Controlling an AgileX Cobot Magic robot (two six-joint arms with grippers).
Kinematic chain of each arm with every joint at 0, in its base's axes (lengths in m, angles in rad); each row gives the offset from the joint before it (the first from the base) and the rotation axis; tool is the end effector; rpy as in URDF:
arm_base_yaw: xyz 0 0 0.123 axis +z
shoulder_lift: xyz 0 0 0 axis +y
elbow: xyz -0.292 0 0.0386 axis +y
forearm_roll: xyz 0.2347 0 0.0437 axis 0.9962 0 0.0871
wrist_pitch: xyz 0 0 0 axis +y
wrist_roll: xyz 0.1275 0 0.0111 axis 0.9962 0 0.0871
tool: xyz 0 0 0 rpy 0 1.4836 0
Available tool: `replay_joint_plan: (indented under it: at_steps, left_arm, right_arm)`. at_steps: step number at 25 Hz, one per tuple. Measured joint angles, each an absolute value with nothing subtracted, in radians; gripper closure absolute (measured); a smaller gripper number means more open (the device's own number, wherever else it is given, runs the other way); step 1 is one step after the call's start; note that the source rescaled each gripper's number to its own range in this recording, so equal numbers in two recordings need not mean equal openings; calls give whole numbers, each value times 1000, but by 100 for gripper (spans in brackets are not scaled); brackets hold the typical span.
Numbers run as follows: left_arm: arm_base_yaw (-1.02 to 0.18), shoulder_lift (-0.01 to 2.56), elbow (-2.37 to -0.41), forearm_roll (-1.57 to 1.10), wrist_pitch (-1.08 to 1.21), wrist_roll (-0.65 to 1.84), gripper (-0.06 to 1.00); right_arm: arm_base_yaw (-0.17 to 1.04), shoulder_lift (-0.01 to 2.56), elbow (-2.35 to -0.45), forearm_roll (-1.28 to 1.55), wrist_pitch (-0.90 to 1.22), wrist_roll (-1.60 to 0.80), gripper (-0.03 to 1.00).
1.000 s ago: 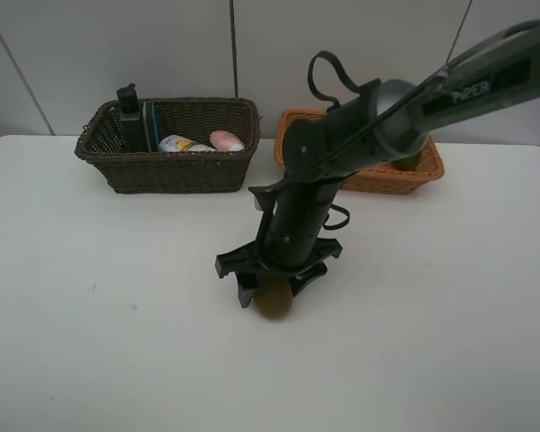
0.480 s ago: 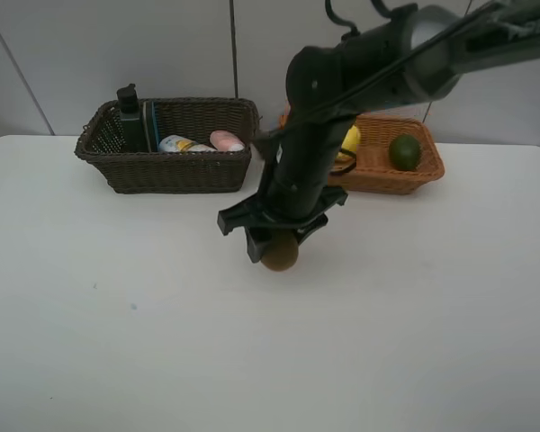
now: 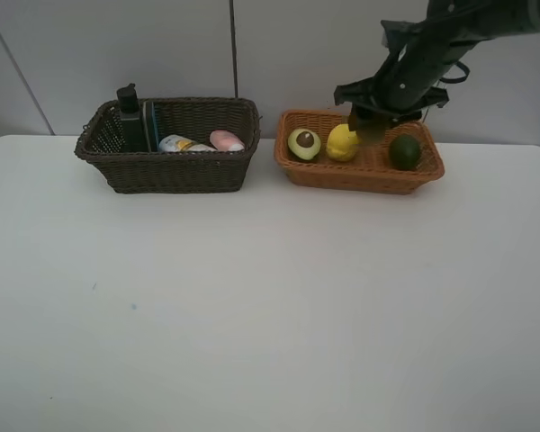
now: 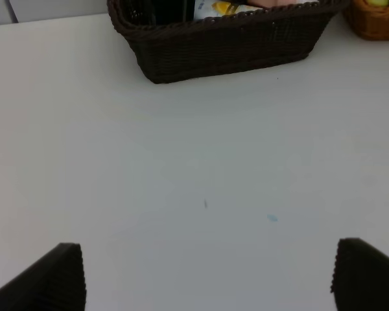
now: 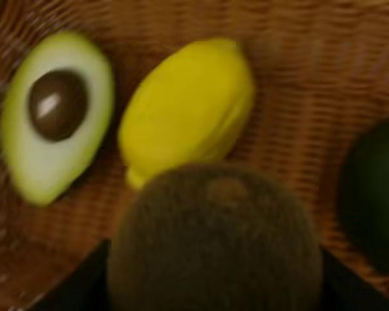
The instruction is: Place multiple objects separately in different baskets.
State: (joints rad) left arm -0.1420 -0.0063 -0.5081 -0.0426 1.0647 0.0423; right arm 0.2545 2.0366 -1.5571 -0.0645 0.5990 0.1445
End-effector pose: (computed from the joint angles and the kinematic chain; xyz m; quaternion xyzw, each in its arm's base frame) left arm 0.0043 -0.0054 0.2561 0.0793 0.8466 -0.0474 0.5241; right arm 0.4504 0.1123 0.1901 -0.0729 0.9553 0.0321 0.2849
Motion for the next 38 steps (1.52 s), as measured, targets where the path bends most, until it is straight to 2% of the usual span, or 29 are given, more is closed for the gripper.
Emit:
replay_joint_plan:
  at_steps: [4, 5, 6, 8, 11, 18, 26, 29, 38]
  left_arm:
    - [-142, -6, -508, -43, 1065, 42, -5]
    - [-142, -6, -508, -43, 1065, 42, -5]
    - [-142, -6, -508, -43, 1065, 42, -5]
    - [-142, -6, -508, -43, 1065, 42, -5]
    - [-142, -6, -508, -43, 1065, 42, -5]
    - [-142, -6, -508, -43, 1065, 42, -5]
    - [-142, -6, -508, -43, 1065, 42, -5]
    - [-142, -6, -508, -43, 1065, 42, -5]
    - [-142, -6, -508, -43, 1065, 42, -5]
  right_arm:
    - [185, 2078, -1557, -59, 491, 145, 57]
    - [181, 2085, -1557, -59, 471, 145, 53]
    - [181, 2089, -1557, -59, 452, 145, 44]
    - [182, 2091, -1557, -59, 418, 145, 12]
    - [182, 2091, -1557, -59, 398, 149, 0]
    - [163, 2028, -1557, -93, 478, 159, -3]
    - [-36, 1807, -1535, -135, 738, 172, -3]
    - [-64, 1670, -1426, -155, 788, 174, -3]
    - [-61, 1062, -920, -150, 838, 178, -3]
